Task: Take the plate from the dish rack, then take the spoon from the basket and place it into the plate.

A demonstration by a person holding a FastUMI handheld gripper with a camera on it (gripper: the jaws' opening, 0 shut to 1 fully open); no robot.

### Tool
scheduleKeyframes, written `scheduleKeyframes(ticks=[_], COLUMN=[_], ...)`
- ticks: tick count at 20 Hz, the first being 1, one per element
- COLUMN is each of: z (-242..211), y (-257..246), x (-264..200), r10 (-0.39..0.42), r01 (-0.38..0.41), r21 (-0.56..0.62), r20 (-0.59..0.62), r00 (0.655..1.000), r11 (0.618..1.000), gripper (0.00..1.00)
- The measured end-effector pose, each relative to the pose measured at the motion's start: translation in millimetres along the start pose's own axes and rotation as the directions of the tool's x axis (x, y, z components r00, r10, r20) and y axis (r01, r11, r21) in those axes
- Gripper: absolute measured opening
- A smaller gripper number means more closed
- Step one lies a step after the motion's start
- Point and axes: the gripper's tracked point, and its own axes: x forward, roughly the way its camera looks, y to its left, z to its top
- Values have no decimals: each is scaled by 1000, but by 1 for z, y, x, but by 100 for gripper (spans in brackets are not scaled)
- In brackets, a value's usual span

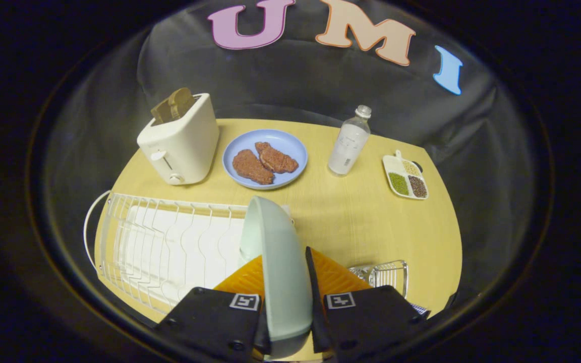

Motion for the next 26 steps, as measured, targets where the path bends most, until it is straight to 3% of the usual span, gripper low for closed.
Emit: scheduleKeyframes(ticks=[9,12,15,19,21,26], z=[18,25,23,15,4,-59], y=[-7,-6,13,18,6,-37], x=[-32,-42,-57,-95,-114,-150], r10=[-151,-137,53,330,408,525], r01=[153,140,-56,-338,-420,-543], r21=[-57,-51,49,198,239,306], r20=[45,61,49,77,102,146], r00=[988,989,997,941,907,838], r11=[987,989,997,920,875,782], gripper=[33,33,33,33,33,33])
